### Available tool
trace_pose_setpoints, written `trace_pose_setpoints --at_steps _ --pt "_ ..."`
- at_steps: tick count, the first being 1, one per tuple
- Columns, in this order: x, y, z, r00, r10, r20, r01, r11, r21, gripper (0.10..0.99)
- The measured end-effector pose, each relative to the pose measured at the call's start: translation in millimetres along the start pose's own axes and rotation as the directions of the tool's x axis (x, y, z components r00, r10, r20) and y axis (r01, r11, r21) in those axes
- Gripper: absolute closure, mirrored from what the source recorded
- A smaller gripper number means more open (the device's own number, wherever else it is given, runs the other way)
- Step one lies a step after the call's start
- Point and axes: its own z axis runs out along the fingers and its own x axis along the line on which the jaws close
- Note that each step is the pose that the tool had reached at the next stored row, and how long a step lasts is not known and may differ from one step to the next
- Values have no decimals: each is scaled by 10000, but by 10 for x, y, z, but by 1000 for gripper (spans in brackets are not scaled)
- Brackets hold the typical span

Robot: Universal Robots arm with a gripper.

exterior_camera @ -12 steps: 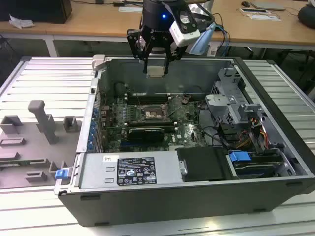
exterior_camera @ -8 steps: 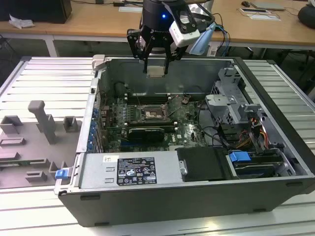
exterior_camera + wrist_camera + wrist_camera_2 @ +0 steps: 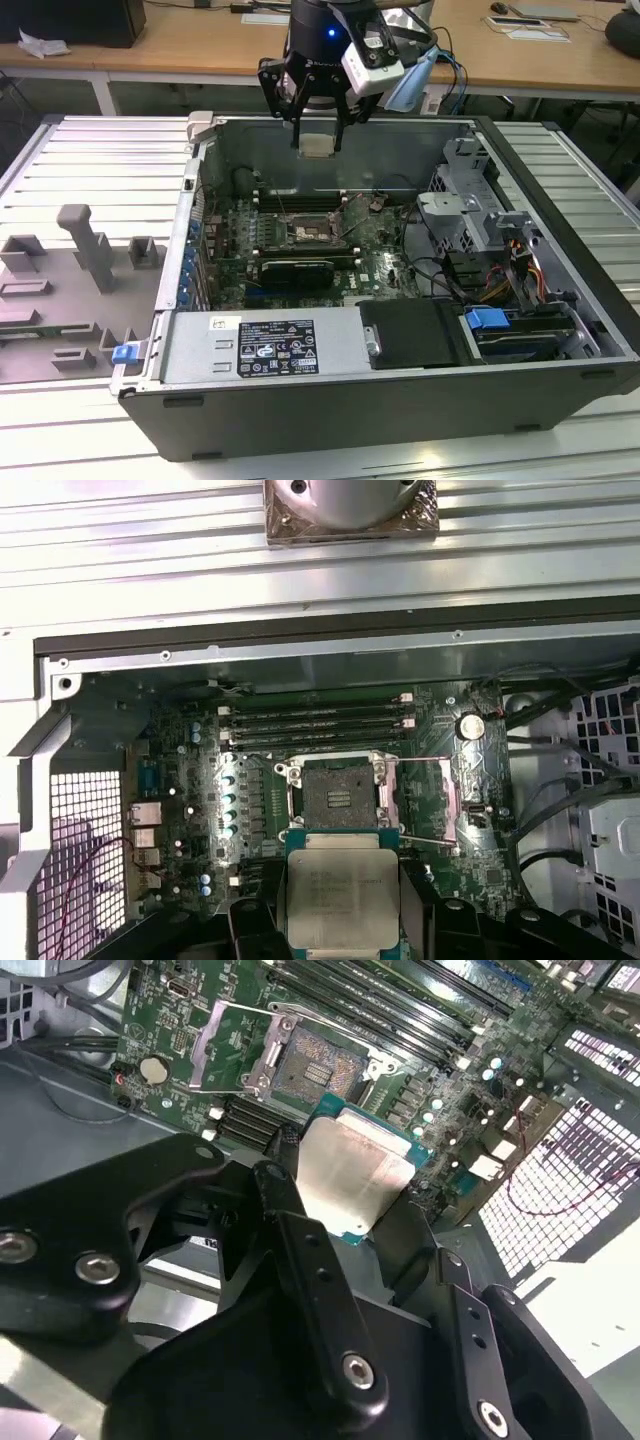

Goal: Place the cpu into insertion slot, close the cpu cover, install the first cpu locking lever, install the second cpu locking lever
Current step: 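Place the cpu into insertion slot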

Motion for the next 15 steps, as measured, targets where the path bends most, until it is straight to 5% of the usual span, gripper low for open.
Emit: trace_pose_setpoints --at_steps 5,15 --pt "0 0 0 9983 576 51 -576 9983 -13 545" --pt "0 0 0 9965 829 74 -829 9966 -19 545"
